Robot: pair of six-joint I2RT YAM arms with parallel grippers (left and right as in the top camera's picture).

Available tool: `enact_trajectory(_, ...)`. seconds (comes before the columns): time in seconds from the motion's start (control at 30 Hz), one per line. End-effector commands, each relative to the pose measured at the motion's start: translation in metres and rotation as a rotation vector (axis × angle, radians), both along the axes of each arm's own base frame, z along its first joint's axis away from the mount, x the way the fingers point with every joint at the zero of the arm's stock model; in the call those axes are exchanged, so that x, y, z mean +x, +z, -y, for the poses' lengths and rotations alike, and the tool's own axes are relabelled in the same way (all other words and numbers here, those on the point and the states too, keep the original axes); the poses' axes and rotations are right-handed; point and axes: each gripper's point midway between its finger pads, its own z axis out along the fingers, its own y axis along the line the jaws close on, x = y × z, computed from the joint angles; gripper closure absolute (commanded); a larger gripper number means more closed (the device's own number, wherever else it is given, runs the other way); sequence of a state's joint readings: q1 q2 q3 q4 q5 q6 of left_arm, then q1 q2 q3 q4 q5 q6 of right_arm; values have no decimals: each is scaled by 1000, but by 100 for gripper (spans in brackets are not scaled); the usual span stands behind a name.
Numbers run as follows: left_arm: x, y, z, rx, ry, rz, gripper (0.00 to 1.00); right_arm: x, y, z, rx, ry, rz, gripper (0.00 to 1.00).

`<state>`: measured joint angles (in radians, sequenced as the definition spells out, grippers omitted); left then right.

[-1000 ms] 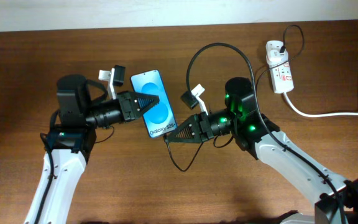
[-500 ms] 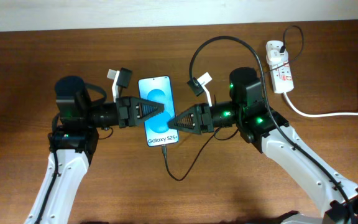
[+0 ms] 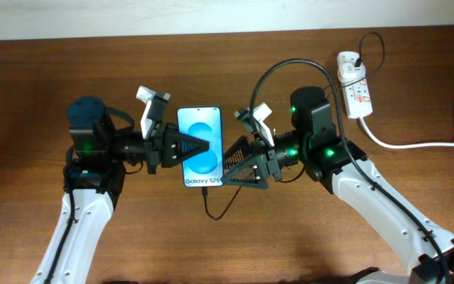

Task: Plug charger to phone and switch on socket
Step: 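Open the right gripper and release the plugged cable, then move the right gripper back toward the white power strip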

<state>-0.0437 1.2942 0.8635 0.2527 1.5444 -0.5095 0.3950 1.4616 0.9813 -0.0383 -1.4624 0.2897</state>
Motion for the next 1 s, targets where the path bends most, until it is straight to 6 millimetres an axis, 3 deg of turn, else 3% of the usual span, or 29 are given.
enact_trajectory(0.0,-6,13,0,-8,-19,163,100,-5,2,3,49,38,78,21)
enact_trajectory(0.17,4,10,0,5,39,73,100,10,-4,3,4,-40,72,22)
enact_trajectory(0.33,17,8,-1,15,115,-11,100,35,-5,26,-30,-141,-53,19)
enact_trajectory(0.4,32,6,-3,17,205,-134,100,50,-5,42,-39,-207,-102,15)
enact_trajectory(0.47,43,4,-6,6,276,-268,100,65,-6,59,-51,-277,-171,4)
enact_trajectory(0.57,50,3,-8,-27,320,-504,100,81,-12,77,-74,-372,-212,2)
enact_trajectory(0.67,52,4,-8,-67,329,-741,100,105,-44,97,-201,-573,-305,2)
enact_trajectory(0.83,43,4,7,-68,283,-887,100,114,-102,126,-474,-798,-388,2)
enact_trajectory(0.97,33,4,28,-39,238,-851,100,113,-104,136,-521,-821,-383,2)
